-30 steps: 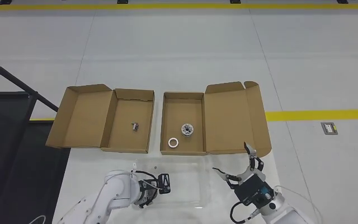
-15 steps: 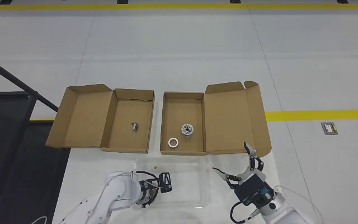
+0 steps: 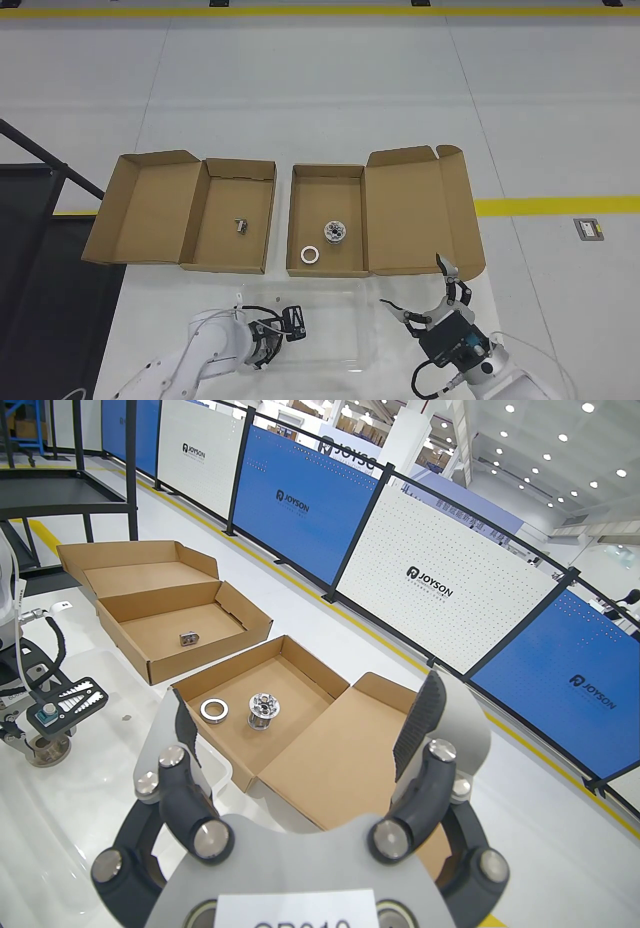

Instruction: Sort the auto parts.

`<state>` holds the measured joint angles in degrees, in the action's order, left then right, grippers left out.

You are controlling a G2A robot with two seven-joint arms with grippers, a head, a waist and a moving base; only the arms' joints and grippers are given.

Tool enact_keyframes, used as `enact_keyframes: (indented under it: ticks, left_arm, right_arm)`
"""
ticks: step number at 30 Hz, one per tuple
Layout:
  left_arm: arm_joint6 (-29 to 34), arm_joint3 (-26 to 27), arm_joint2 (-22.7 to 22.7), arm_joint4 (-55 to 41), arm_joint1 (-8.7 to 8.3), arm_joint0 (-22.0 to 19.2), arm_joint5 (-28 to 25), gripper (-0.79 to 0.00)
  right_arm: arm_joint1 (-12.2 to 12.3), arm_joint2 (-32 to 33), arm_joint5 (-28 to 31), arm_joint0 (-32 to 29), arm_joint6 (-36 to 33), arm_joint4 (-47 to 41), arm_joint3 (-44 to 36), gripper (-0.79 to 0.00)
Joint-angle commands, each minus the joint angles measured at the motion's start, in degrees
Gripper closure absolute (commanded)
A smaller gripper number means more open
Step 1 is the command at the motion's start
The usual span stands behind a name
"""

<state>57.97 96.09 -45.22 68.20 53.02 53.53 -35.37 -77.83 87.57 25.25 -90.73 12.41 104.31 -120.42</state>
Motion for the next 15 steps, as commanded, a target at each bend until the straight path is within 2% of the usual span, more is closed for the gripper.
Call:
enact_keyframes:
  ticks: [1,15]
  left_arm:
    - [-0.2,-0.1,0.0,0.4,0.07,0.1,0.2,-0.363]
    - [-1.2,-1.7,0.5,1.5,0.89,0.1,0.9,-0.342]
  right_arm:
    - [0.0,0.0,0.0,0.0,0.0,0.0,0.0,-0.785]
    - [0.0,0.0,0.0,0.0,0.0,0.0,0.0,-0.785]
